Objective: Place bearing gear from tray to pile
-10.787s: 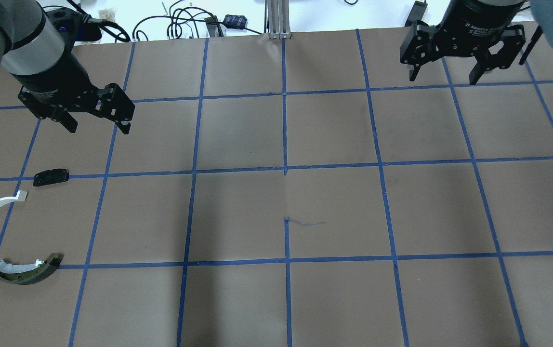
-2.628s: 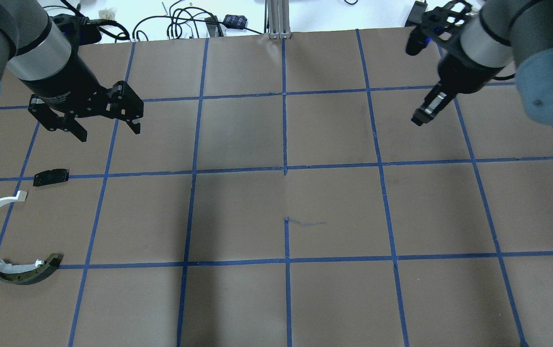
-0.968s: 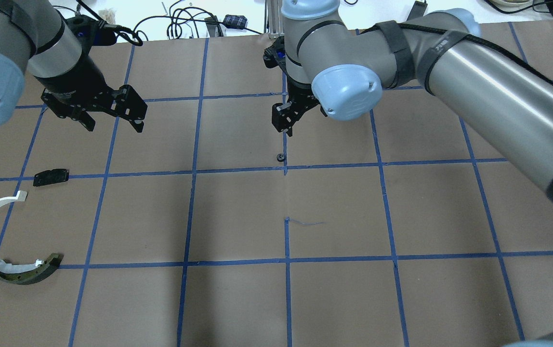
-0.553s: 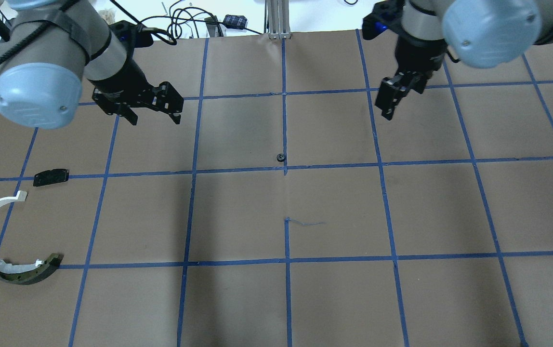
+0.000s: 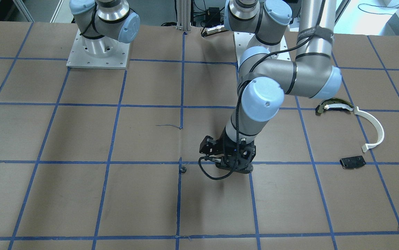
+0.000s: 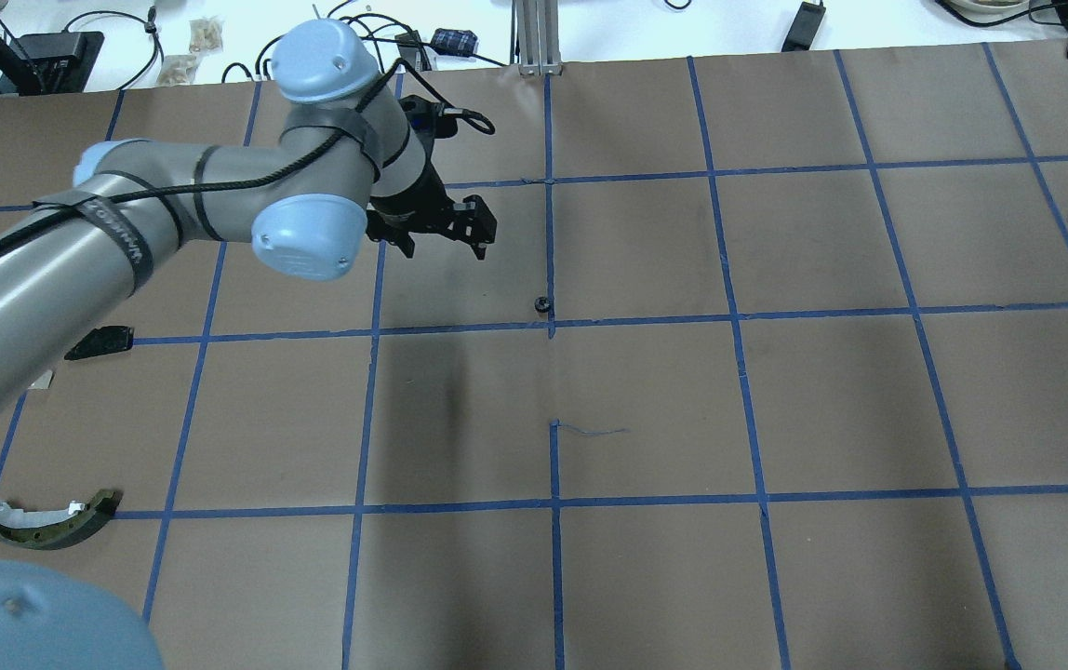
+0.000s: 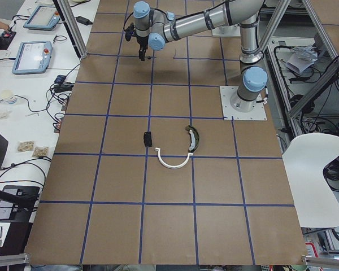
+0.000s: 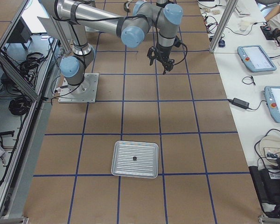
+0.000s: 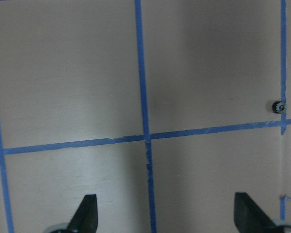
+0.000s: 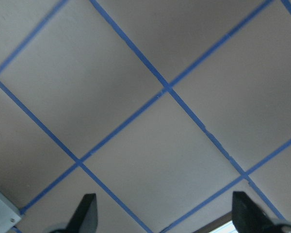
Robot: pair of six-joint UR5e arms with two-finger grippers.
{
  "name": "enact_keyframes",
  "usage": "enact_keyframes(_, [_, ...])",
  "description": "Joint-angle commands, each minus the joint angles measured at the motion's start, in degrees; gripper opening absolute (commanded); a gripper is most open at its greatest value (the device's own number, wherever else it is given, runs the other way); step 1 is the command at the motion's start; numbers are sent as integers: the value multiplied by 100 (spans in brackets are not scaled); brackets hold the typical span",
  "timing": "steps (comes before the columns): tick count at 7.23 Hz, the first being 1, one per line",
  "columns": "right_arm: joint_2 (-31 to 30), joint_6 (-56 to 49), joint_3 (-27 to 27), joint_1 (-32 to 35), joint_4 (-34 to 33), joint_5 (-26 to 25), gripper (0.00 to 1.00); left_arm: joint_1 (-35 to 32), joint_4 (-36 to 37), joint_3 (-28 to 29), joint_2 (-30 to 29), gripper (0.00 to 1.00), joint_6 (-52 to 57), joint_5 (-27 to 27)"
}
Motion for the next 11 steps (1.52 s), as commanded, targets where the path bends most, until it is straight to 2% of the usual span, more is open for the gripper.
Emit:
enact_keyframes(1, [578,-1313,-1,-1065,-1134,-348,96,-478,527,72,-612,100,-115,41])
enact_keyframes(4, [1519,-2510,69,-2041,-2185,-192,94,-751,880,90,-1044,100,-80,41])
enact_keyframes(5, [1644,-2671,244,-2182,-2422,96,94,-778,872,90,-1070,100,-80,59])
enact_keyframes(6, [1732,-2908,611,-2358,-3034,194,93,-787,880,99,-1079,100,-80,59])
enact_keyframes(7, [1768,-3075,1015,-2568,-3562,230,92,-787,880,99,-1079,95,-71,59])
enact_keyframes(8, [1881,-3068,1219,-2797,-3933,465,91,-787,880,99,-1079,71,-45,59])
enact_keyframes(9, [2082,-3016,1221,-2982,-3980,677,92,-787,880,90,-1079,43,-27,68])
enact_keyframes(11, [2365,-3016,1291,-3299,-4339,644,94,-831,811,90,-1027,0,-80,68])
